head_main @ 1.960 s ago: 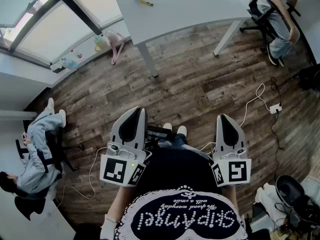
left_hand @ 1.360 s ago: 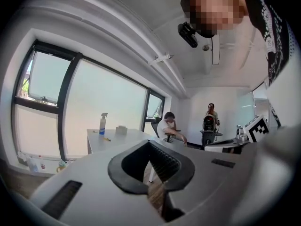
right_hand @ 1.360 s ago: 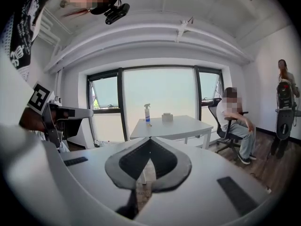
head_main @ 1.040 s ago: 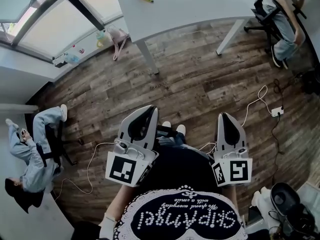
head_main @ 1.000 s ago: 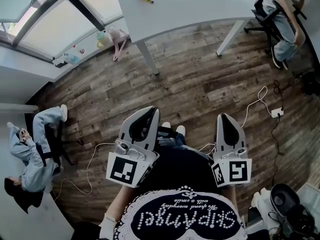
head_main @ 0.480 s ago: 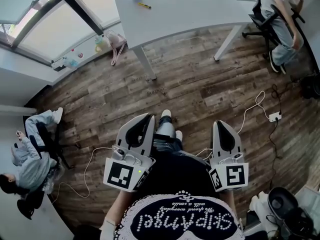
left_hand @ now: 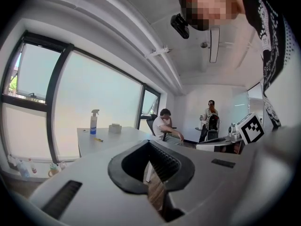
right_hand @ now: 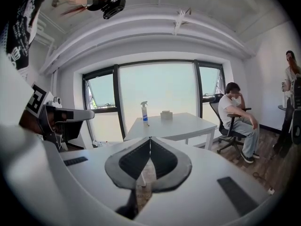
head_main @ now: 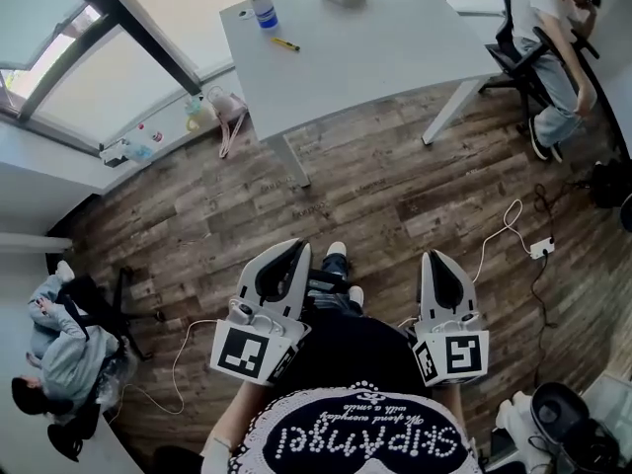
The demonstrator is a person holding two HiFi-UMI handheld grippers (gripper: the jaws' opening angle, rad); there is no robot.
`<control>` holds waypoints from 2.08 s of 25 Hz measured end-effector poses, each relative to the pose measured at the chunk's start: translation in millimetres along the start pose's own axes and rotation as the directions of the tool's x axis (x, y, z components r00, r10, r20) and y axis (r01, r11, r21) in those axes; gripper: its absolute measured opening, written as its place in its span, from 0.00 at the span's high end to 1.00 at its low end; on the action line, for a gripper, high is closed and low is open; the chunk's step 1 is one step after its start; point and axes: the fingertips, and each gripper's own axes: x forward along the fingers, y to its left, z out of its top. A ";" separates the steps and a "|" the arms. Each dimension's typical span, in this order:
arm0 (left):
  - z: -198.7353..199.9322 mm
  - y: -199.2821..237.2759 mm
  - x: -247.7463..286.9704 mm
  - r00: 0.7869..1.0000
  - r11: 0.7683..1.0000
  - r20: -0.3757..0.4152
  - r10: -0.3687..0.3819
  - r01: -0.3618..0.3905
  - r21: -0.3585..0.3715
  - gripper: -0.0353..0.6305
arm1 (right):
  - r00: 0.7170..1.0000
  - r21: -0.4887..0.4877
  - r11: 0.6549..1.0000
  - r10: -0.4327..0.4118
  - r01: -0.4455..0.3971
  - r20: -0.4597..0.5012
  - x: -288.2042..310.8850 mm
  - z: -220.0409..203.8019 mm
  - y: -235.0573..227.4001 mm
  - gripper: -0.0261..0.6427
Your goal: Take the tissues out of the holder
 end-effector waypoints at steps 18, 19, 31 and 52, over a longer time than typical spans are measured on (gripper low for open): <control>35.7 82.5 45.4 0.999 1.000 0.038 0.010 -0.010 -0.002 0.94 | 1.000 -0.021 0.999 -0.026 0.026 -0.012 66.9 35.0 8.4 0.94; 35.8 84.4 47.7 0.999 1.000 0.037 0.008 -0.008 -0.001 0.94 | 1.000 -0.019 0.999 -0.027 0.027 -0.015 69.2 34.6 8.5 0.94; 37.1 96.5 63.4 0.999 0.999 0.038 -0.034 0.034 -0.009 0.94 | 0.997 0.009 0.999 -0.051 0.052 -0.056 84.2 31.4 10.6 0.94; 32.4 112.3 64.9 0.999 0.998 0.030 0.028 -0.026 -0.053 0.94 | 0.998 -0.030 1.000 0.005 -0.007 -0.066 108.8 39.4 13.0 0.94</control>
